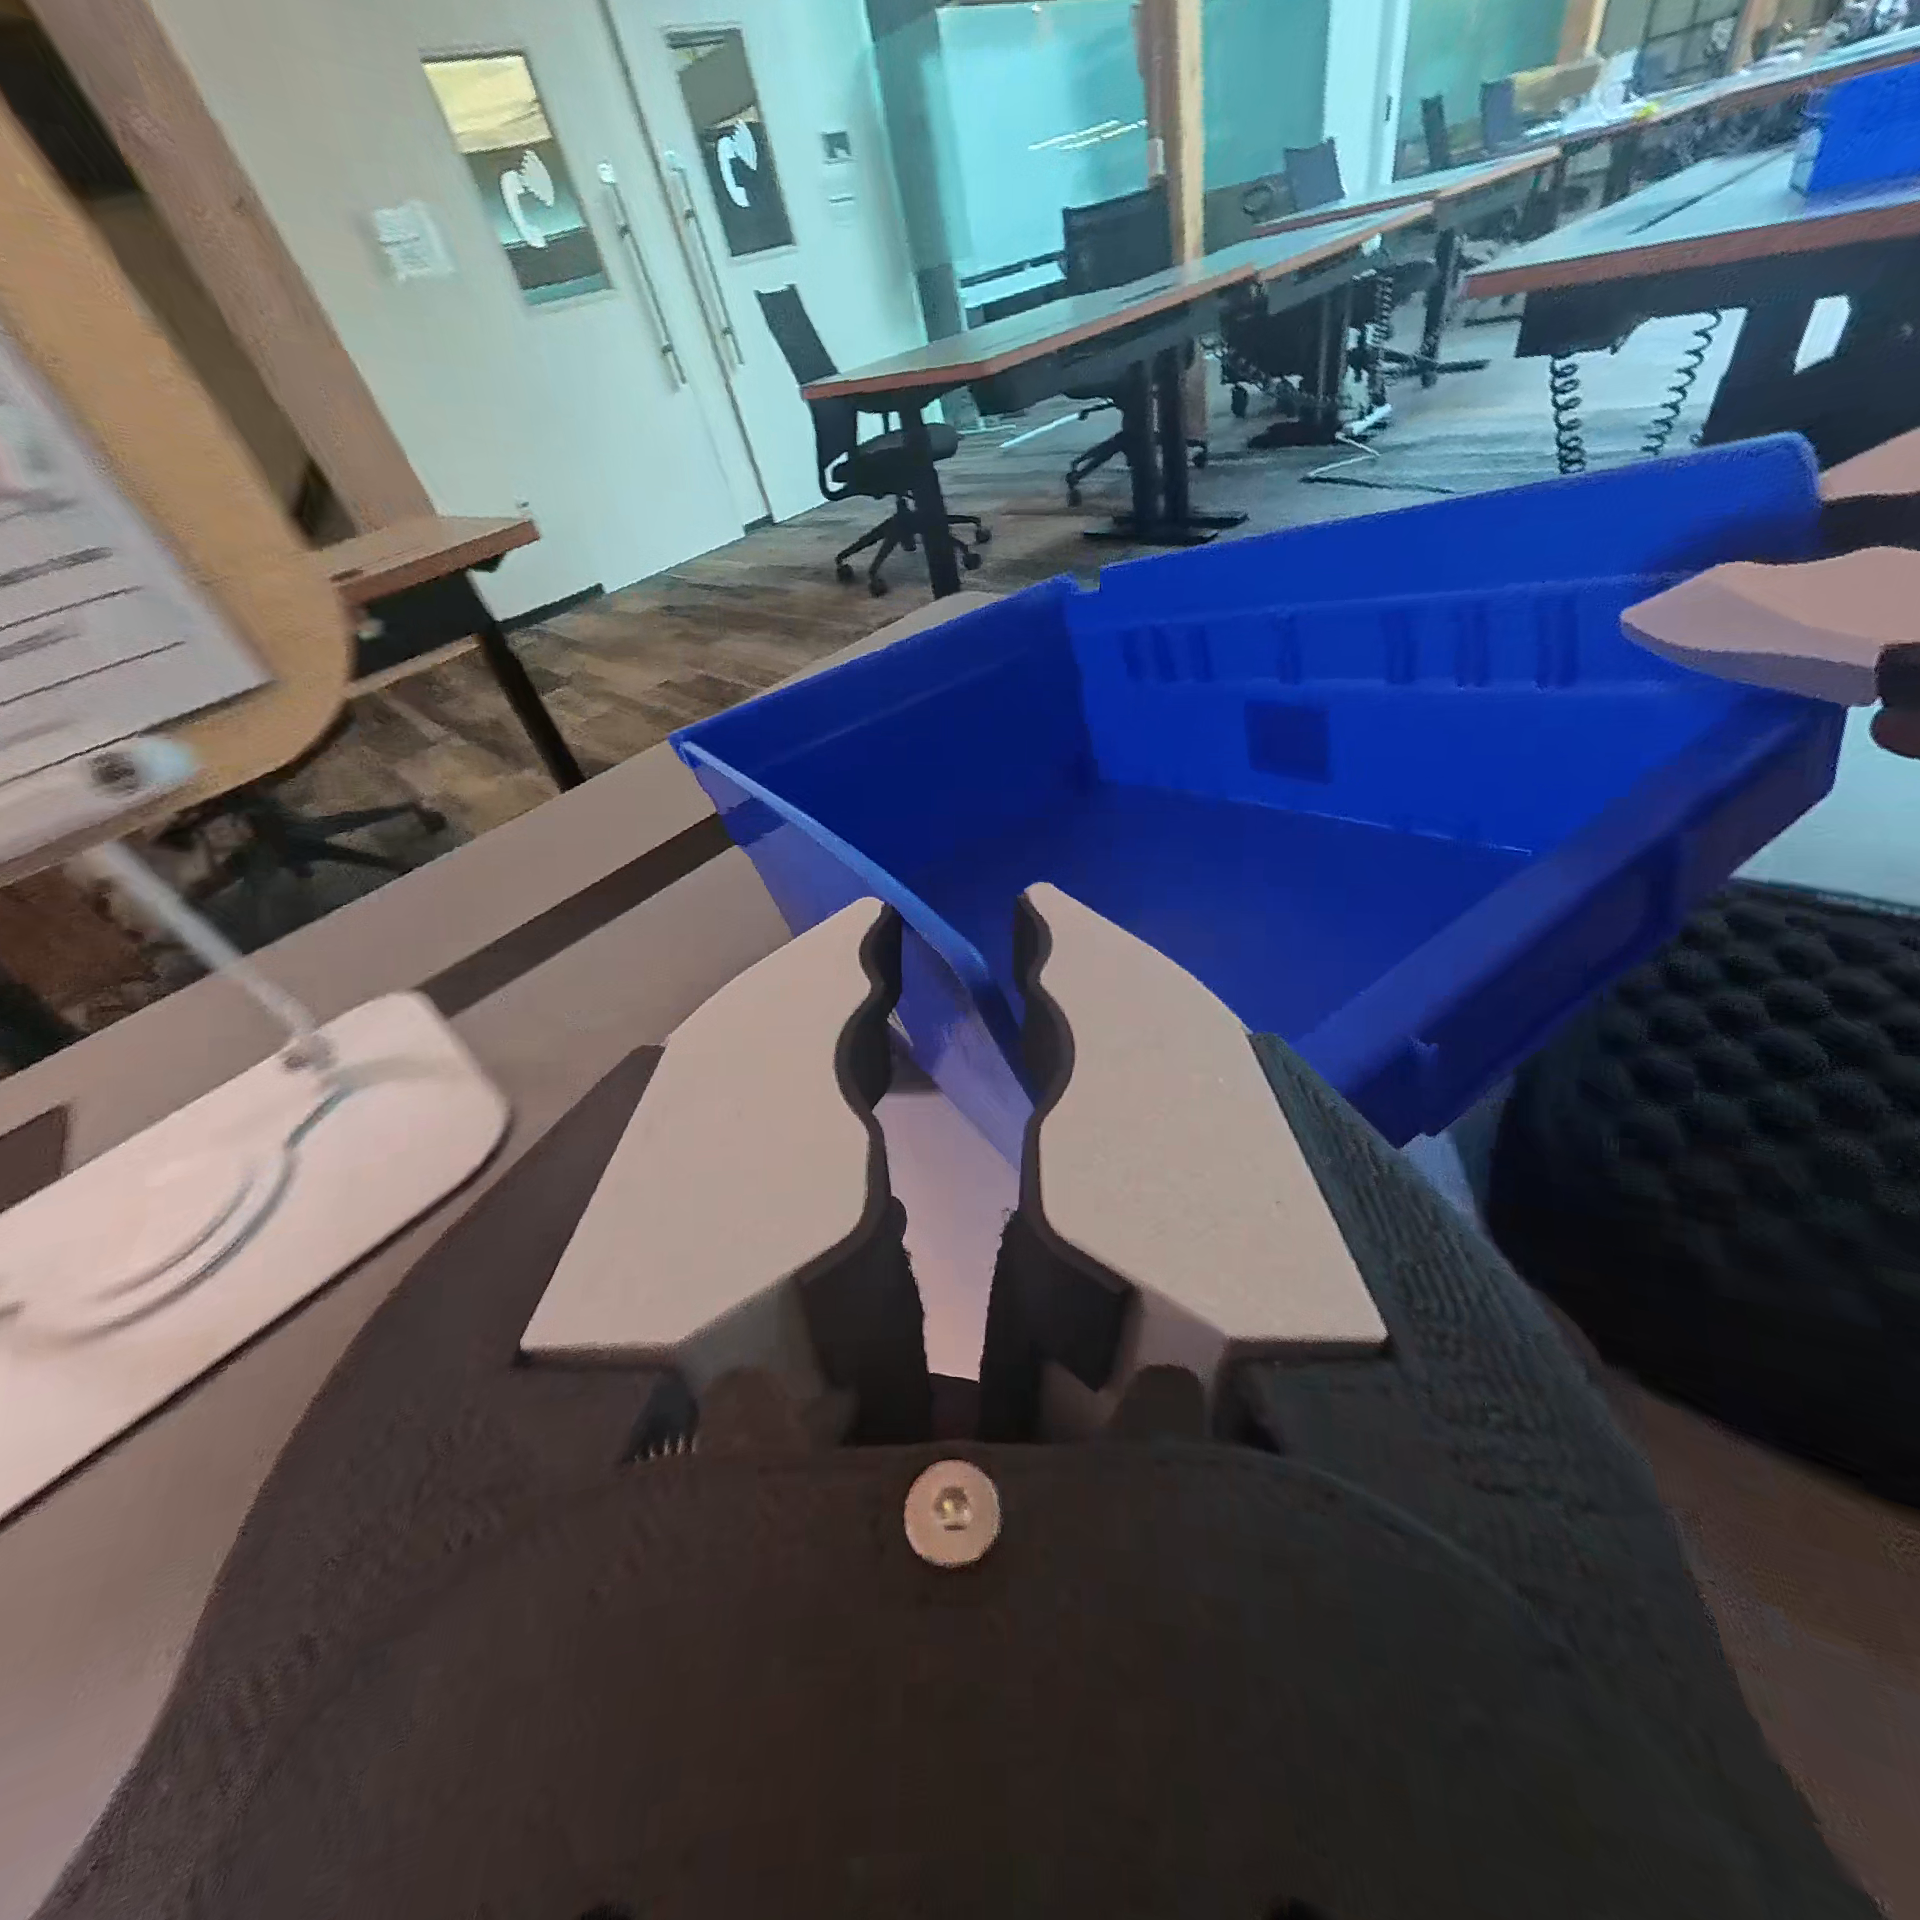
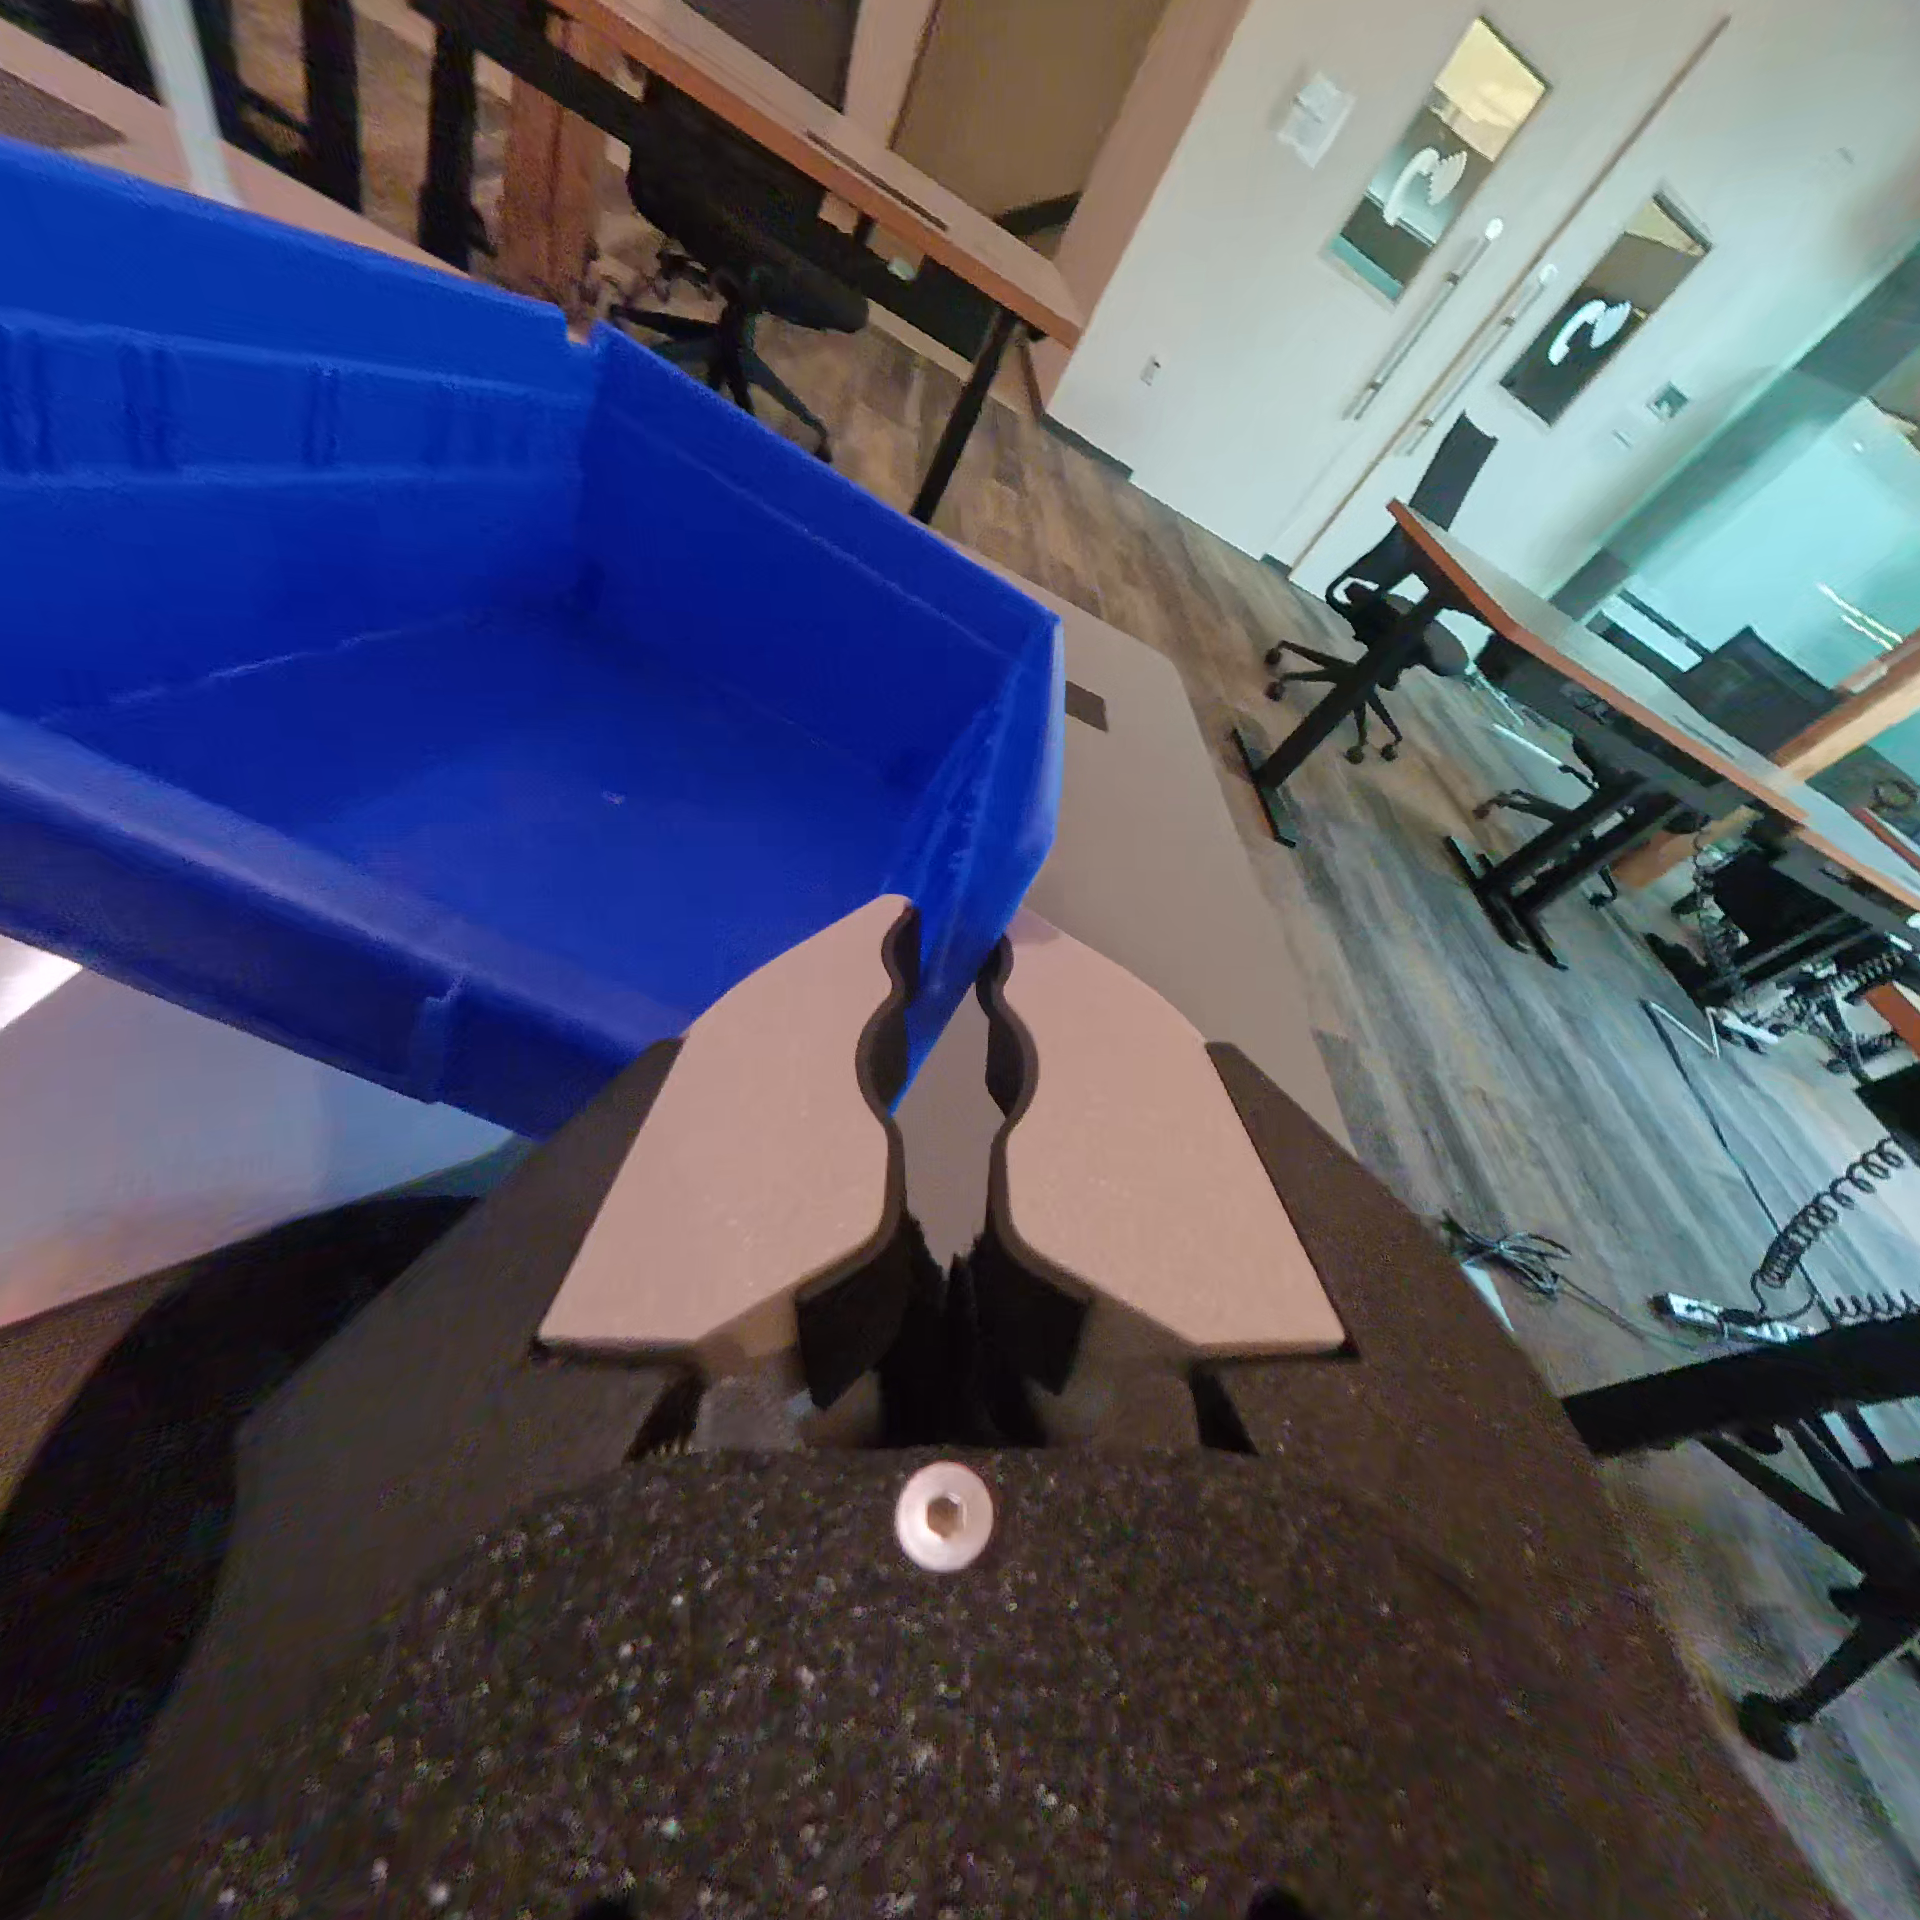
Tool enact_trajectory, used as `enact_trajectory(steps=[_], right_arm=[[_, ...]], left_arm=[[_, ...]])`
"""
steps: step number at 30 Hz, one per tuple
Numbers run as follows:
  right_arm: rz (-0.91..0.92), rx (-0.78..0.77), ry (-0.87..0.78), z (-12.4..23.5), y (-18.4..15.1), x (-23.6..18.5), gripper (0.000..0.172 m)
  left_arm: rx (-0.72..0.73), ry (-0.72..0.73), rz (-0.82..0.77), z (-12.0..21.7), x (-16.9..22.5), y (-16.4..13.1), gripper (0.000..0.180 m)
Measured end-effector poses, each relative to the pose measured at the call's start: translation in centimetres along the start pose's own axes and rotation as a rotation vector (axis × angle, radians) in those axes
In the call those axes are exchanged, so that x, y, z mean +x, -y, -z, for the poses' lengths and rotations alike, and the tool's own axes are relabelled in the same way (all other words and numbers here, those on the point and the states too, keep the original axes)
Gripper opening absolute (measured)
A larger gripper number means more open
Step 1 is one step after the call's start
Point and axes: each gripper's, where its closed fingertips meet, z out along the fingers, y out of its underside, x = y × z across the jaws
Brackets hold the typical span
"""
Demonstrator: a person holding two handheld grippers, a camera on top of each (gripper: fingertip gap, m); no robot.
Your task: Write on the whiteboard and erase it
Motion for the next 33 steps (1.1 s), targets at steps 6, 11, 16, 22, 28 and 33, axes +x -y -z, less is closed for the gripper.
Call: enact_trajectory(steps=[6,11,16,22,28,33], right_arm=[[-0.116,-0.107,-0.086,-3.6,-5.6,7.3,0.009],[-0.228,-0.159,-0.1,-4.8,-8.3,10.3,0.009],[-0.292,-0.28,-0.086,-5.4,-11.7,10.8,0.013],[-0.441,-0.113,-0.004,-2.8,-7.6,9.7,0.088],[-0.307,0.139,0.22,2.7,-0.3,-0.6,0.117],[-0.244,0.249,0.37,5.4,1.8,-10.2,0.109]], left_arm=[[-0.027,-0.044,-0.014,-7.1,5.5,0.0,0.024],[-0.054,-0.106,-0.023,-8.9,8.8,-0.1,0.028],[-0.111,-0.26,-0.033,-8.8,11.4,-1.4,0.035],[-0.099,-0.501,0.023,-0.8,9.3,1.1,0.076],[-0.141,-0.349,-0.029,14.2,-1.3,-1.8,0.089],[-0.178,0.298,0.013,27.7,-17.7,-6.9,0.08]])
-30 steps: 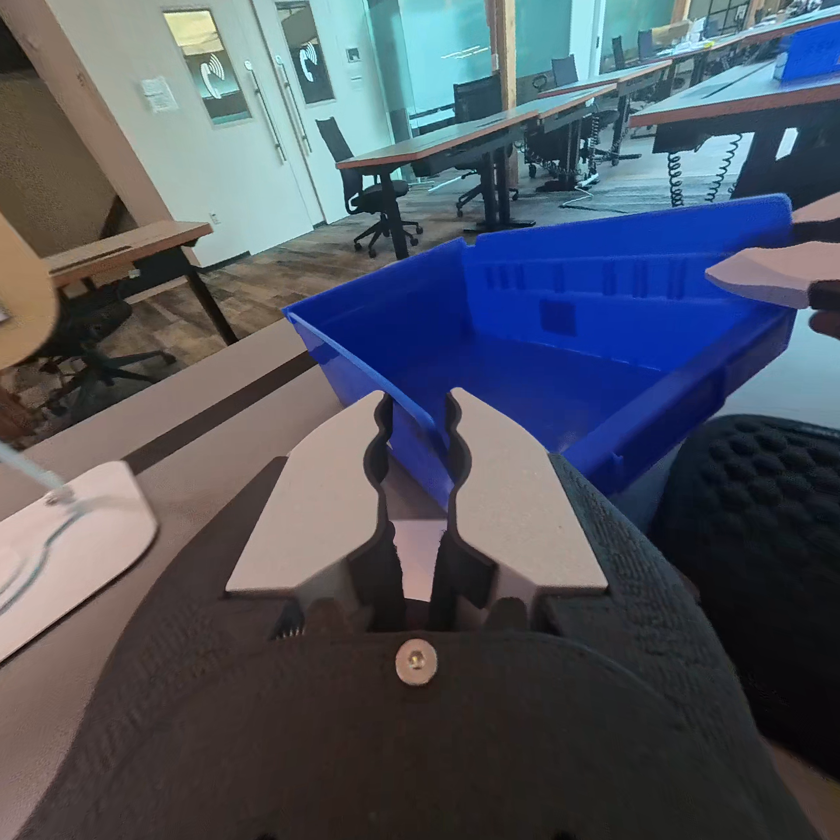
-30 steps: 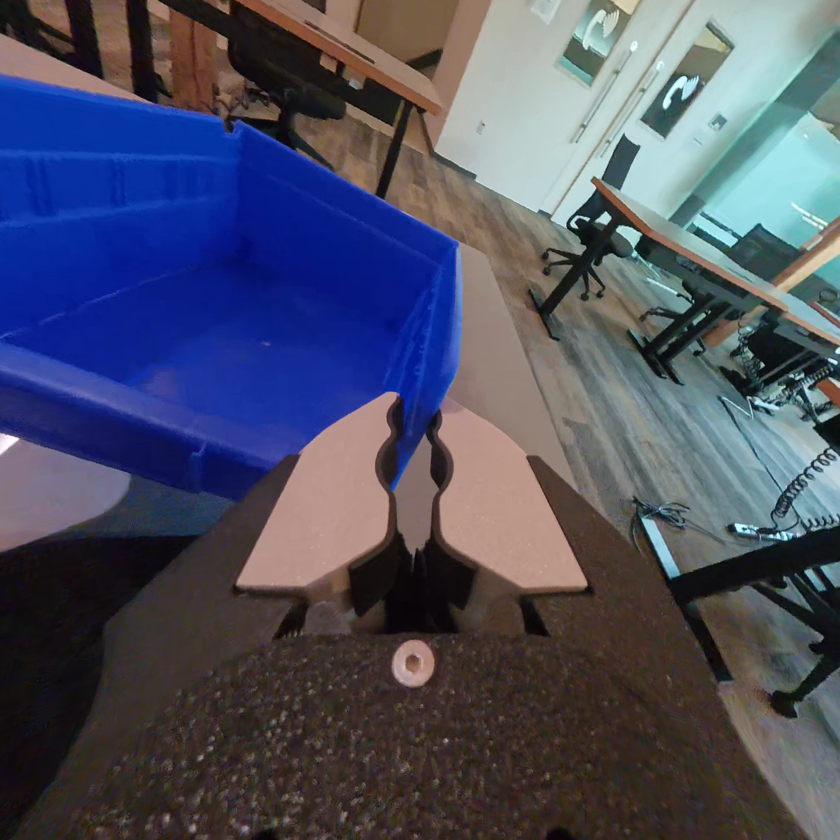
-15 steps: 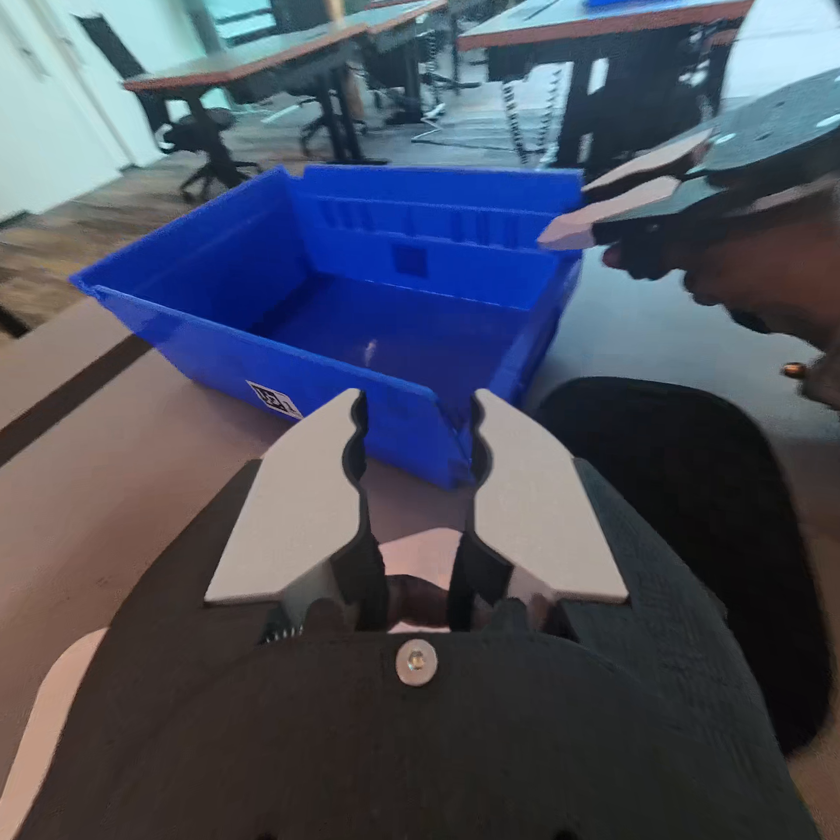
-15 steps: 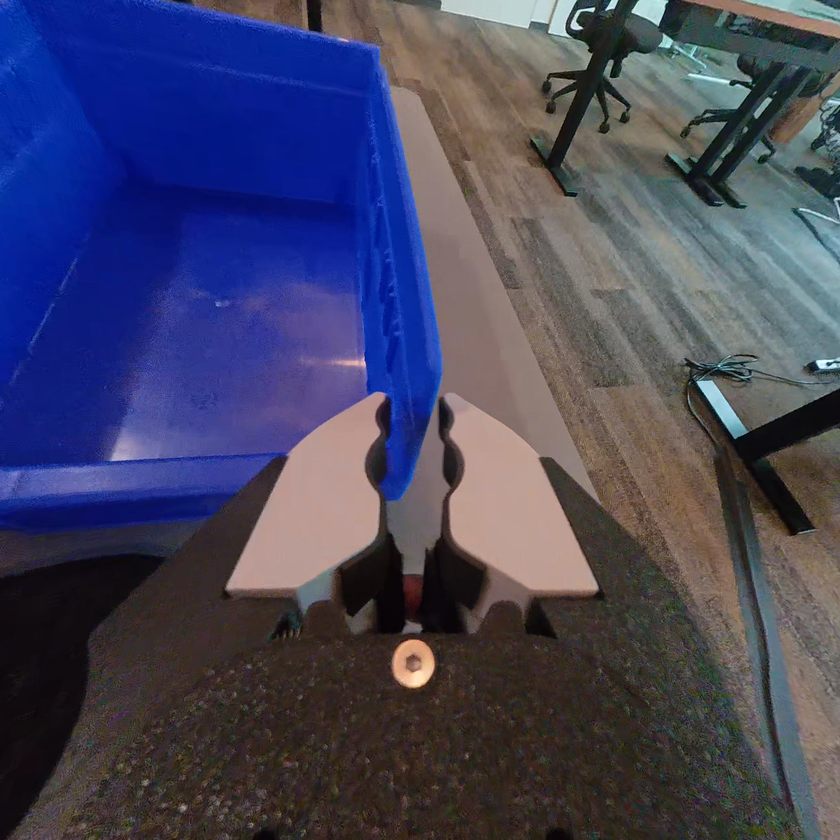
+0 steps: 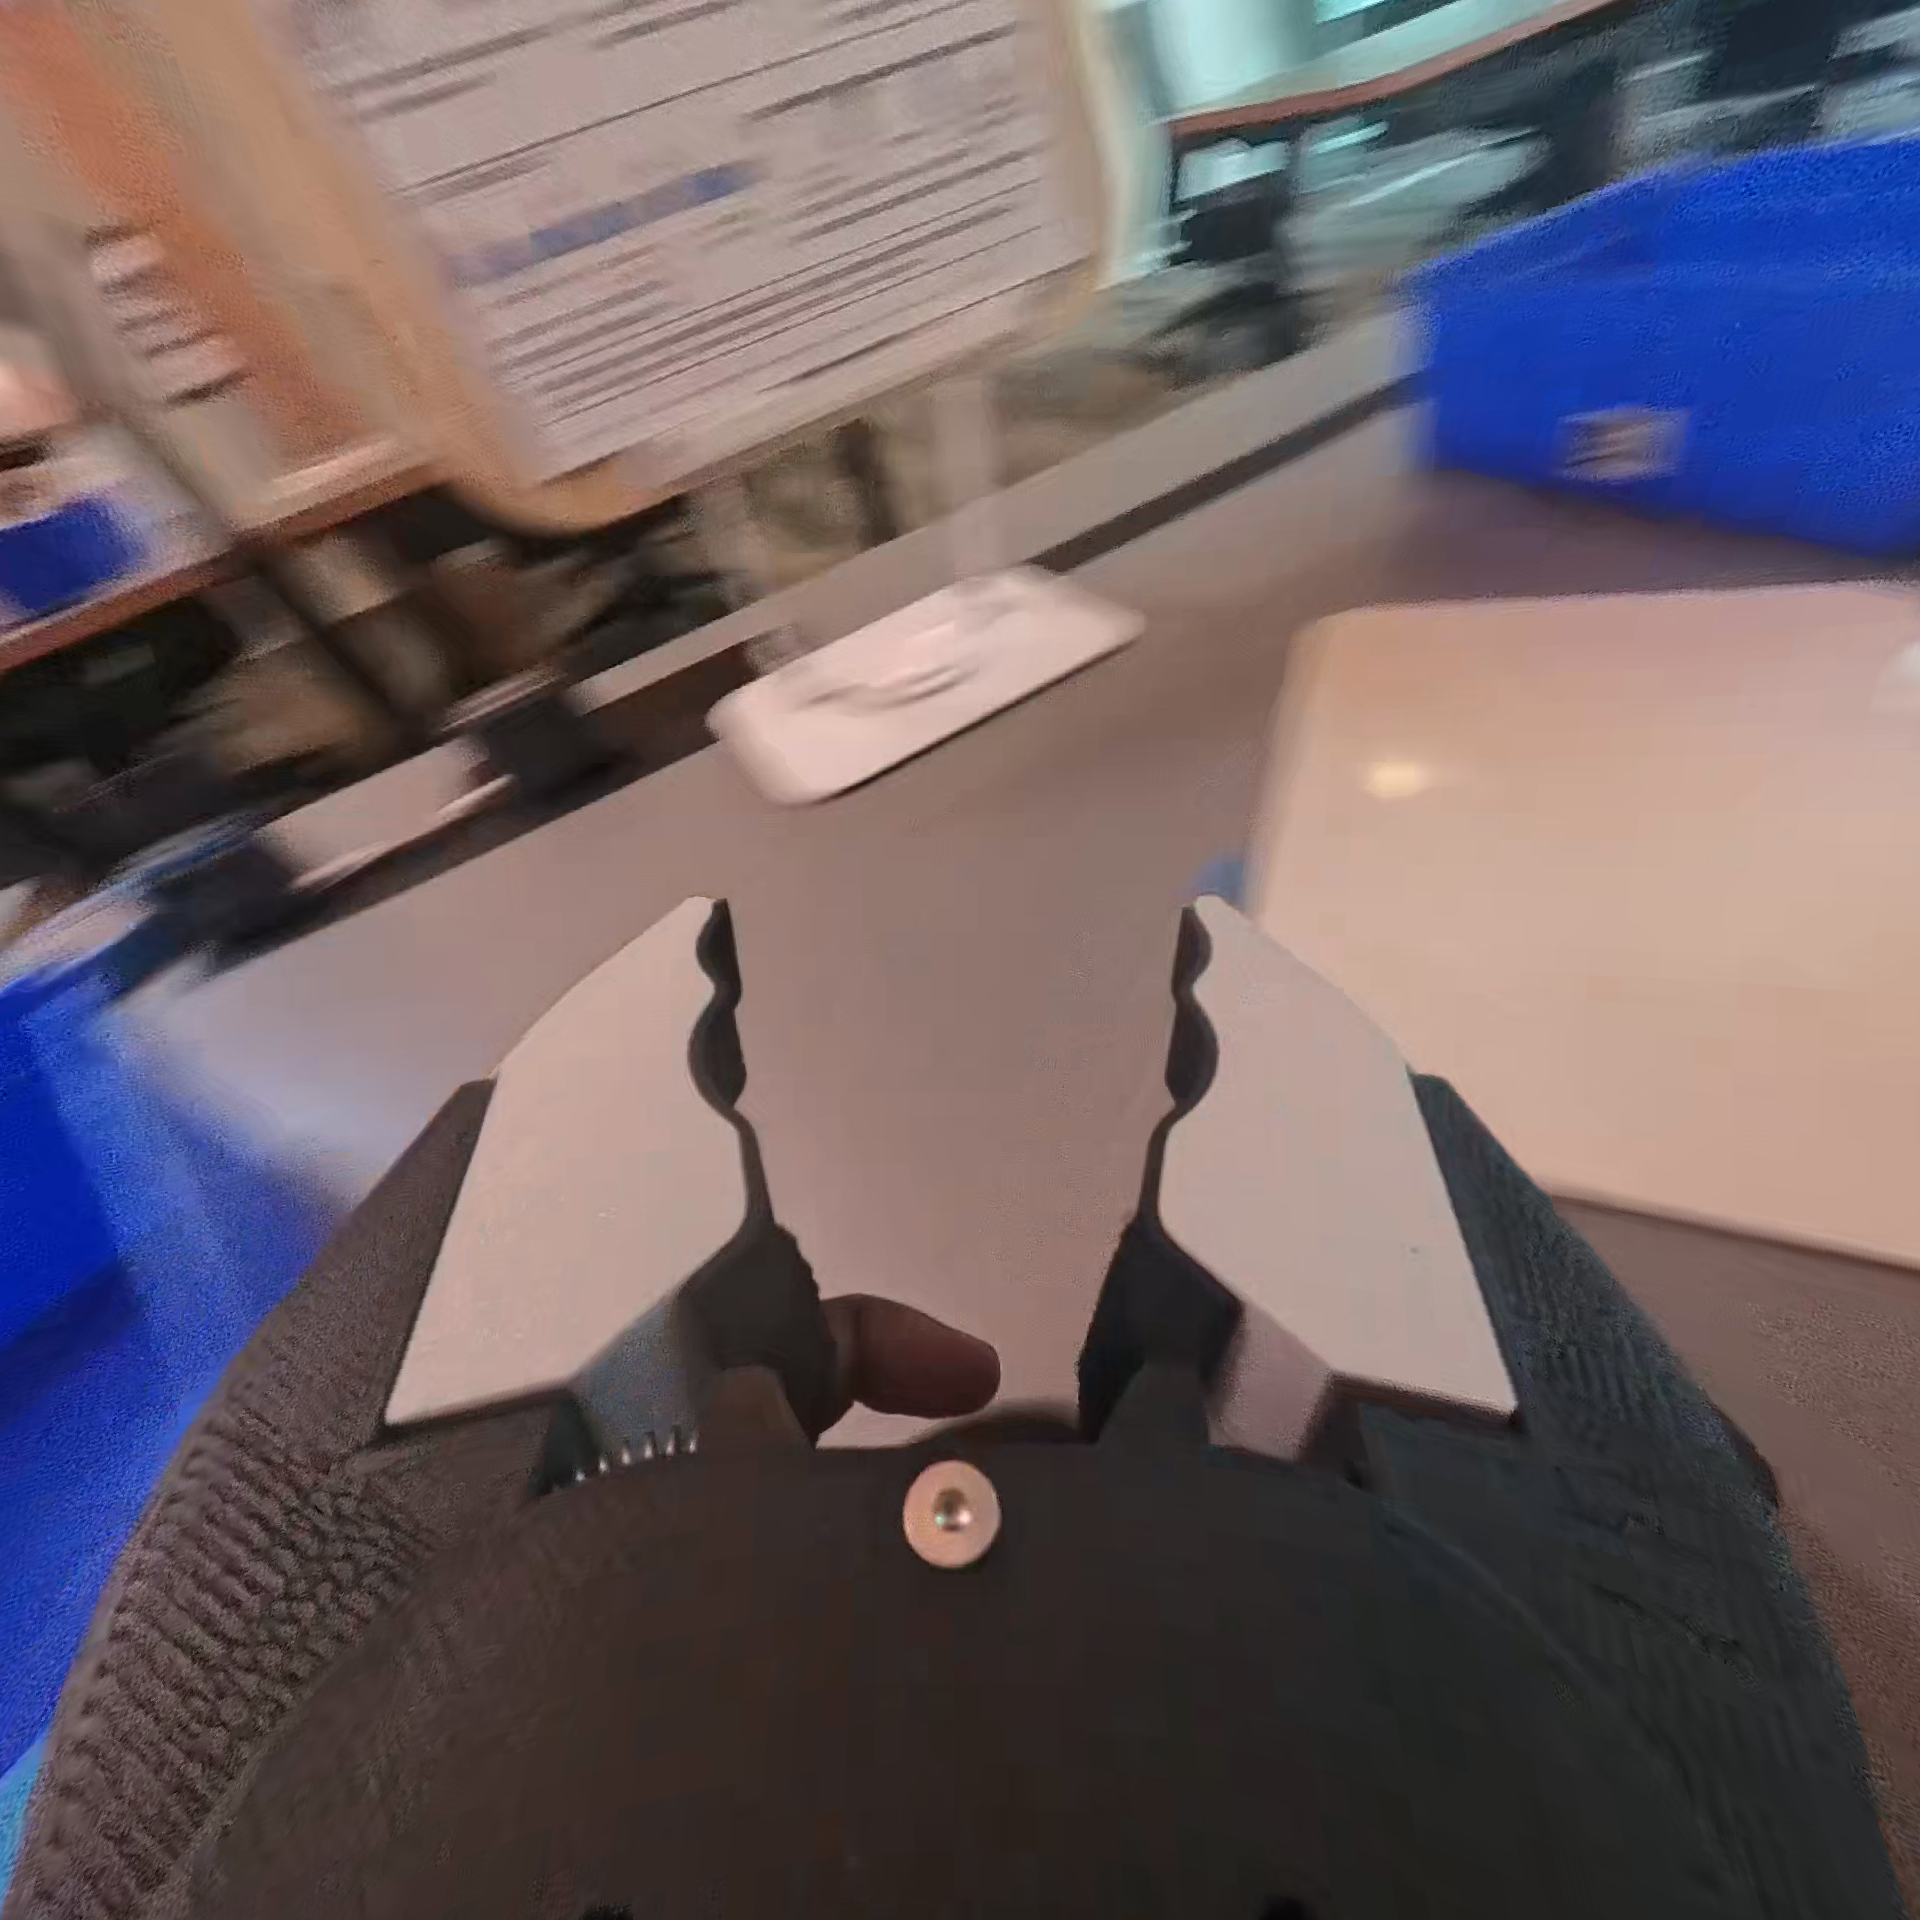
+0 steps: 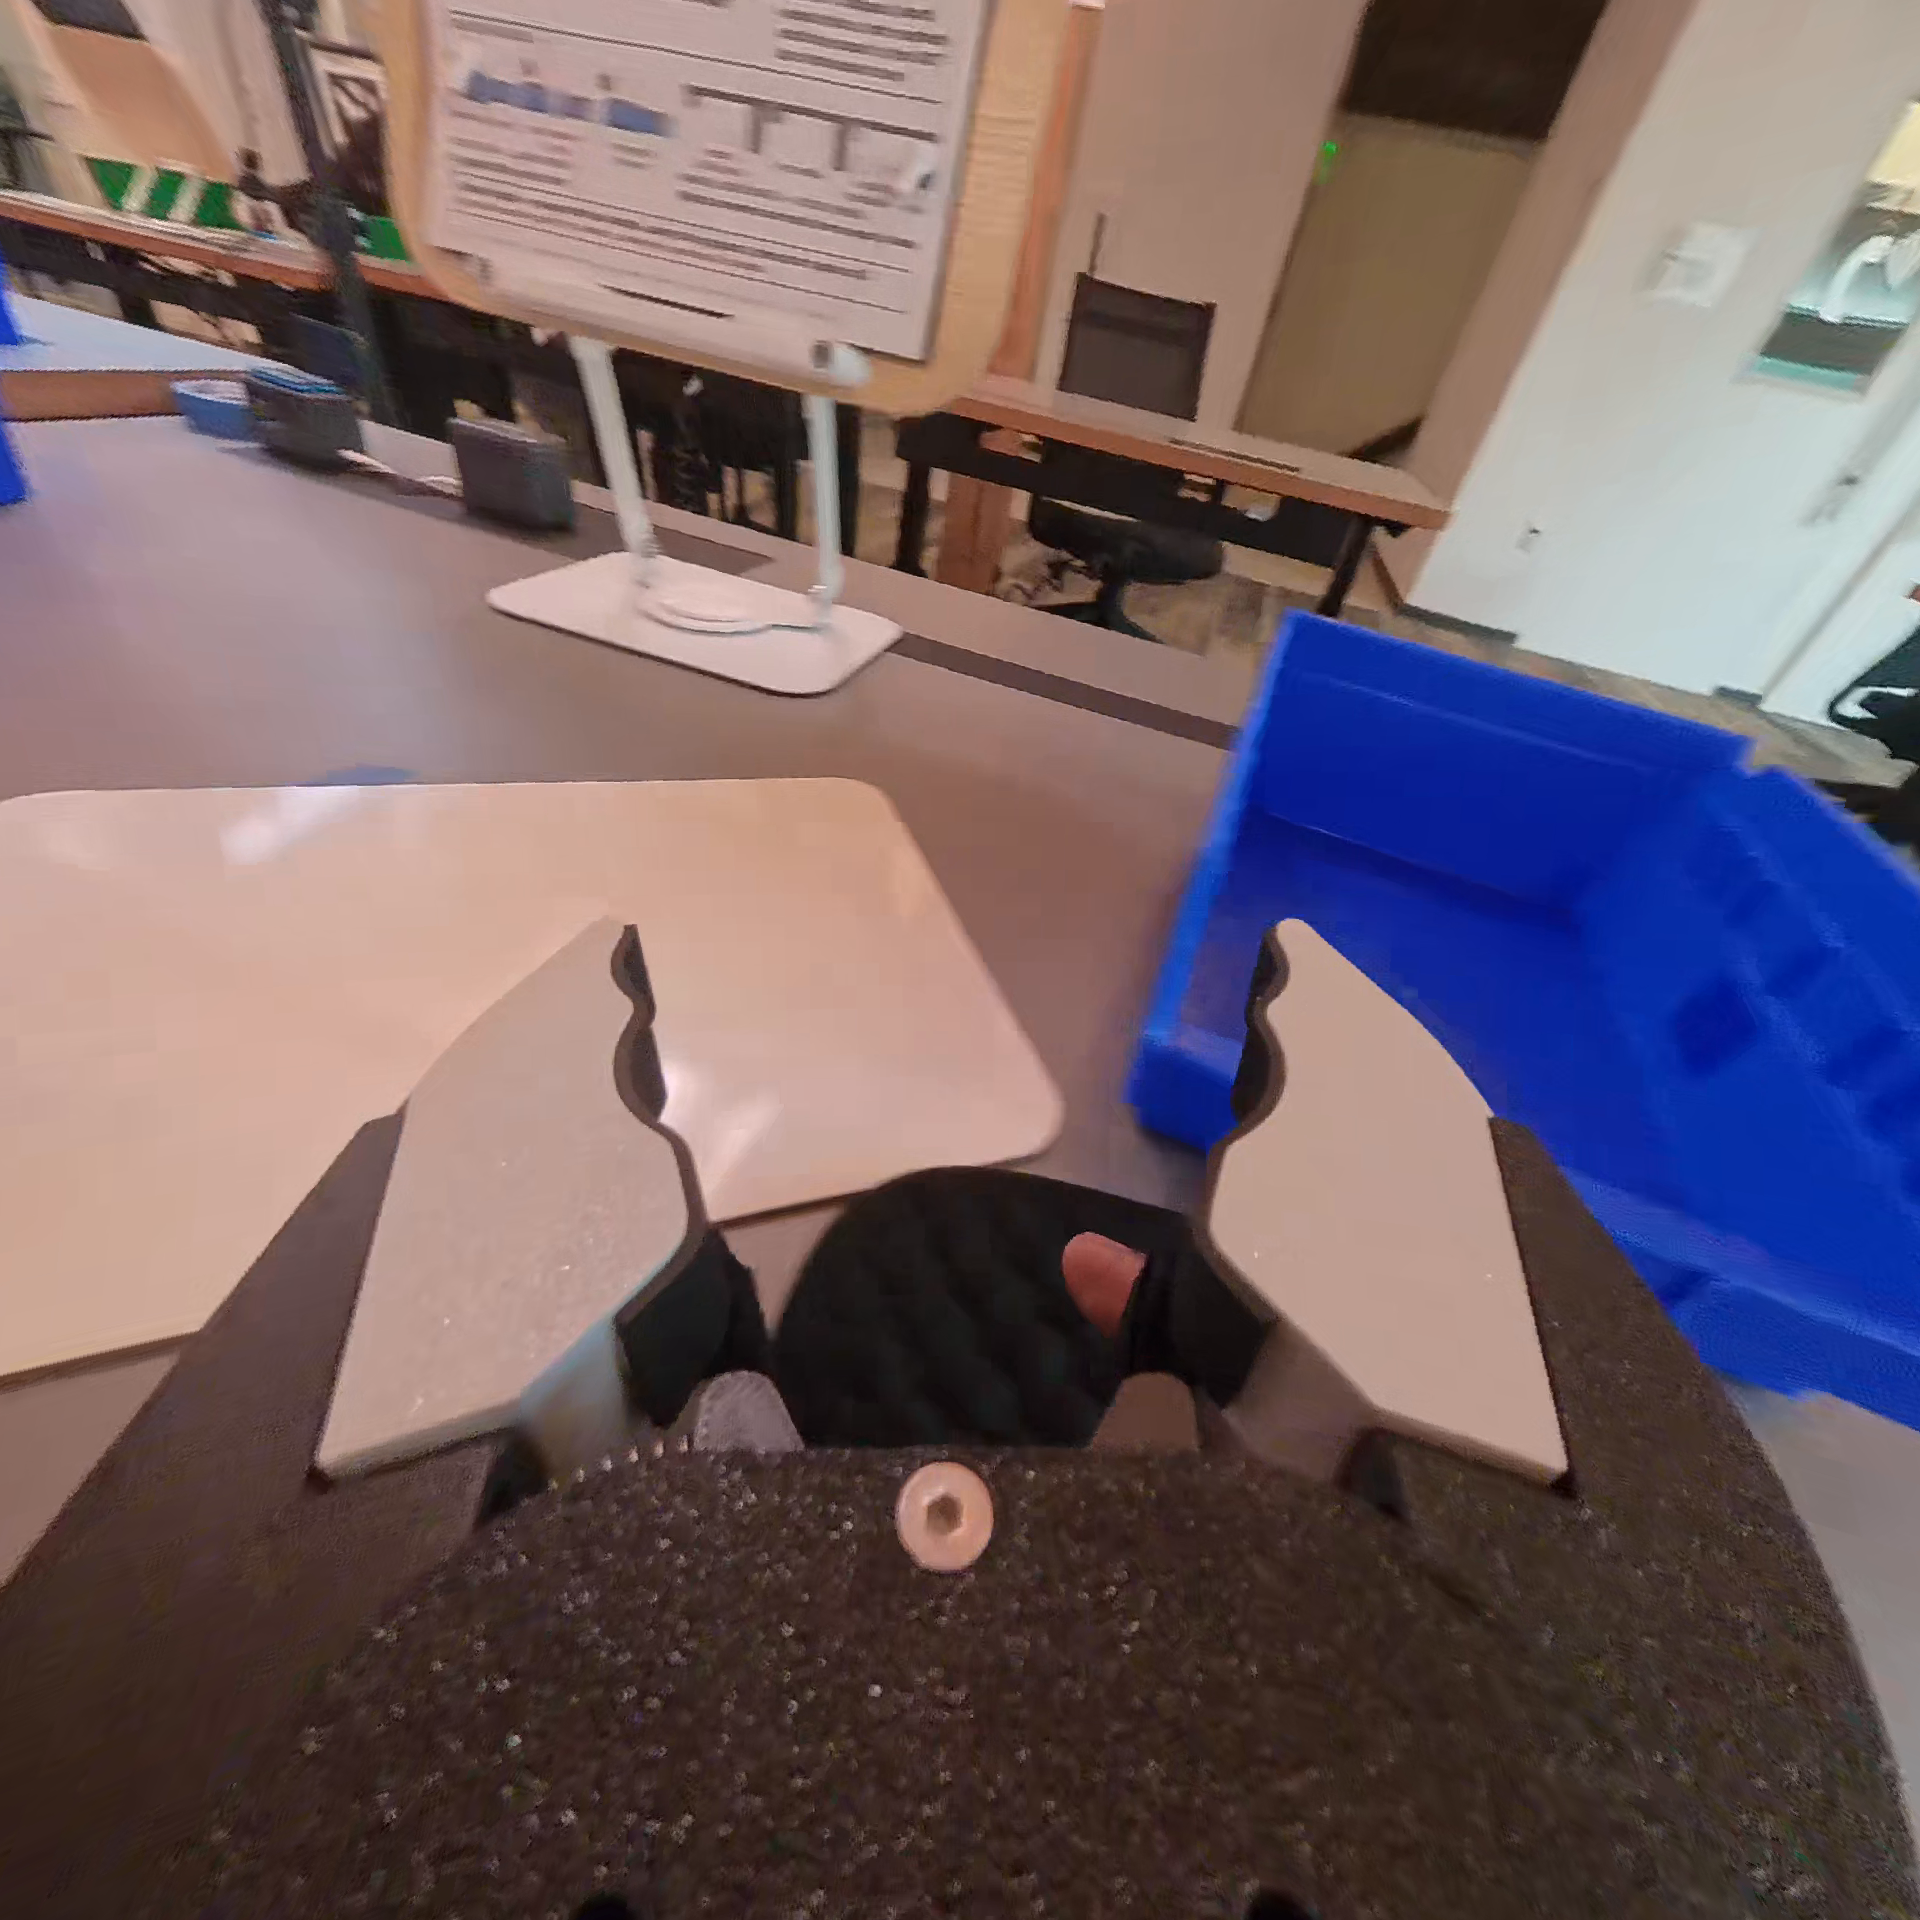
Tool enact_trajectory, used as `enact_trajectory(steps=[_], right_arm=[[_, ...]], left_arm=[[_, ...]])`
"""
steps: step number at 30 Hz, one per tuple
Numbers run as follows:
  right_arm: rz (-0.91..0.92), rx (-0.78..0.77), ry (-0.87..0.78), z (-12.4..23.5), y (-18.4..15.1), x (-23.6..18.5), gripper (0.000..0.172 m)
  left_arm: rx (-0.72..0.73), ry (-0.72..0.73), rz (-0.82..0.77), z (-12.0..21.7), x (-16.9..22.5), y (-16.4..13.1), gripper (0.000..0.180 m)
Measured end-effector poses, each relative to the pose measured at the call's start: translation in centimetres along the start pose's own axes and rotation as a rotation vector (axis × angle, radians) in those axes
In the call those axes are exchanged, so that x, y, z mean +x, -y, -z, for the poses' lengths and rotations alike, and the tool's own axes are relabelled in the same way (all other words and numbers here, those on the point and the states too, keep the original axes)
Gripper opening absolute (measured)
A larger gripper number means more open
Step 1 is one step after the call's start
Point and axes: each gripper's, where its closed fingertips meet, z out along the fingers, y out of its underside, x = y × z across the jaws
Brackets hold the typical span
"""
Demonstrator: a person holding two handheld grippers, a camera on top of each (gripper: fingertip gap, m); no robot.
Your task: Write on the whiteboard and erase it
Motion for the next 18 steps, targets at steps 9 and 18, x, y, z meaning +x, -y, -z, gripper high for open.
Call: enact_trajectory(steps=[9,18], right_arm=[[-0.054,0.045,0.066,-3.1,-0.3,-4.5,0.095],[-0.097,0.054,0.077,-3.1,-0.5,-4.5,0.09]], left_arm=[[-0.286,0.362,0.185,2.6,-12.5,-11.3,0.03],[-0.202,0.122,0.217,-0.9,-7.3,-8.5,0.046]])
